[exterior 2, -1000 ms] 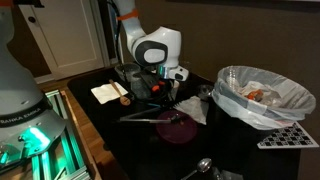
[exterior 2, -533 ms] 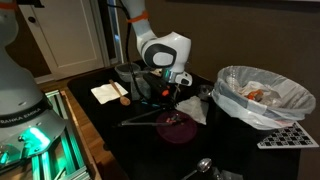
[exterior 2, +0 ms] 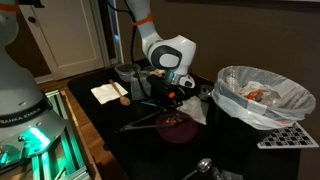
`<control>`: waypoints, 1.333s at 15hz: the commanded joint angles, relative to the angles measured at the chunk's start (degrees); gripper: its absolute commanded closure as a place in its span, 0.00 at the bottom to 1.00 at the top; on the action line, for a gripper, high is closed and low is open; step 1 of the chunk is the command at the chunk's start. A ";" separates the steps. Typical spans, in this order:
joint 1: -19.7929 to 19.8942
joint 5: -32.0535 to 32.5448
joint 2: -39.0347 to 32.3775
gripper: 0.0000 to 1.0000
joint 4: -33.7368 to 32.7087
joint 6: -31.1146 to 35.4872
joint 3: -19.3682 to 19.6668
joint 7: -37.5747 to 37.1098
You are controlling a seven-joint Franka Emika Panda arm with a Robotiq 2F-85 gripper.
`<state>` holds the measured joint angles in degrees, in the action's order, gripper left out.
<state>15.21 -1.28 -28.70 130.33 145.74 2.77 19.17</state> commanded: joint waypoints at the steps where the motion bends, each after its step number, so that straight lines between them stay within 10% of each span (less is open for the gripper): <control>1: -0.31 1.51 -0.76 0.97 -1.16 -2.97 0.96 0.12; 20: -2.59 6.90 2.48 0.97 0.53 -8.80 4.40 -3.63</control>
<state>13.44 3.77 -26.17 130.68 138.68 5.95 16.80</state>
